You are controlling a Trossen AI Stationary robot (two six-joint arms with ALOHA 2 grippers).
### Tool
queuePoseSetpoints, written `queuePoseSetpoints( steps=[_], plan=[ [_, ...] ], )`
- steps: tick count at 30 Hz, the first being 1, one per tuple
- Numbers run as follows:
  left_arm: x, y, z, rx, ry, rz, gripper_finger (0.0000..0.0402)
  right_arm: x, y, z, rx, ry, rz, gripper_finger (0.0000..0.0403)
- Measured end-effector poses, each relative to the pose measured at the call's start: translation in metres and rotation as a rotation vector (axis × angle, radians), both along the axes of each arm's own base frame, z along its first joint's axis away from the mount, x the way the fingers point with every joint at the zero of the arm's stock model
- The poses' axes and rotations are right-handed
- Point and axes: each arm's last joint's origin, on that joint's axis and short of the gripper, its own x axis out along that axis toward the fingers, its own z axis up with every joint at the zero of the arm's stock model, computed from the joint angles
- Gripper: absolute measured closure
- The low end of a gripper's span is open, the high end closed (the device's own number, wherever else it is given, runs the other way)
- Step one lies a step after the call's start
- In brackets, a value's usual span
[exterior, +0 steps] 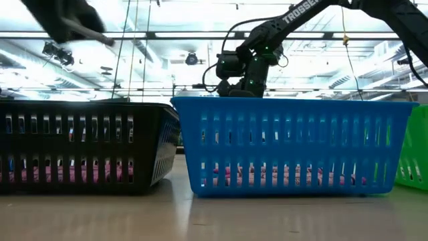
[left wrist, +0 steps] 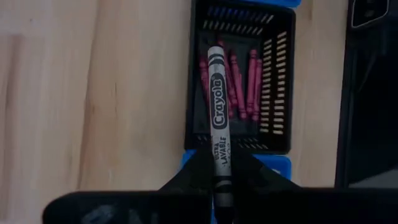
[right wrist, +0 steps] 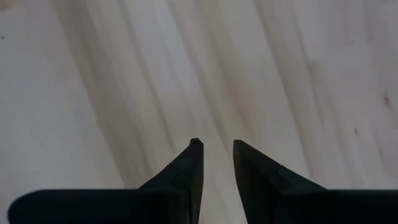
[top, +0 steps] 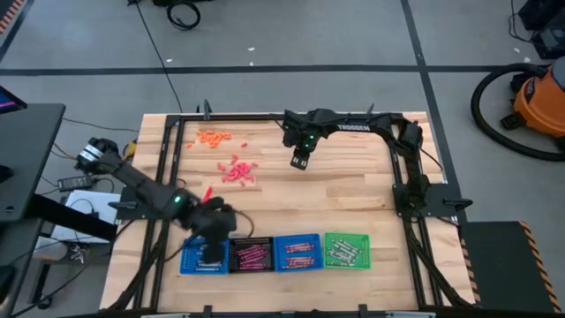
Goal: Sort crayons
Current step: Put the black crayon into the left blue bin
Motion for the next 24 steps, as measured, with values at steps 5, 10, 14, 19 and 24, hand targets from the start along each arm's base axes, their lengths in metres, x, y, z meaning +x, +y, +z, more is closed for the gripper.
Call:
queuePoseSetpoints(
  steps=[5, 10, 14, 19, 24],
  plan=[
    [-0.028, -0.027, -0.003, 0.038, 0.068, 0.101, 0.0376, 0.006, 0.014, 0.0, 0.0, -0.001, 0.036, 0.0309],
    [-0.055, -0.051, -0.022, -0.01, 0.111, 0.204, 0.0376, 0.01, 0.03, -0.001, -0.019, 0.029, 0.054, 0.0309],
    [-0.072, -0.066, -0.046, -0.092, 0.103, 0.268, 0.0376, 0.01, 0.041, 0.001, -0.07, 0.079, 0.063, 0.0309],
    [-0.084, -0.064, -0.072, -0.089, 0.128, 0.341, 0.0376, 0.008, 0.05, 0.018, -0.097, 0.037, 0.073, 0.031],
    [-0.089, -0.057, -0.087, -0.06, 0.146, 0.364, 0.0365, 0.0, 0.064, 0.047, -0.165, -0.001, 0.056, 0.031]
  ],
)
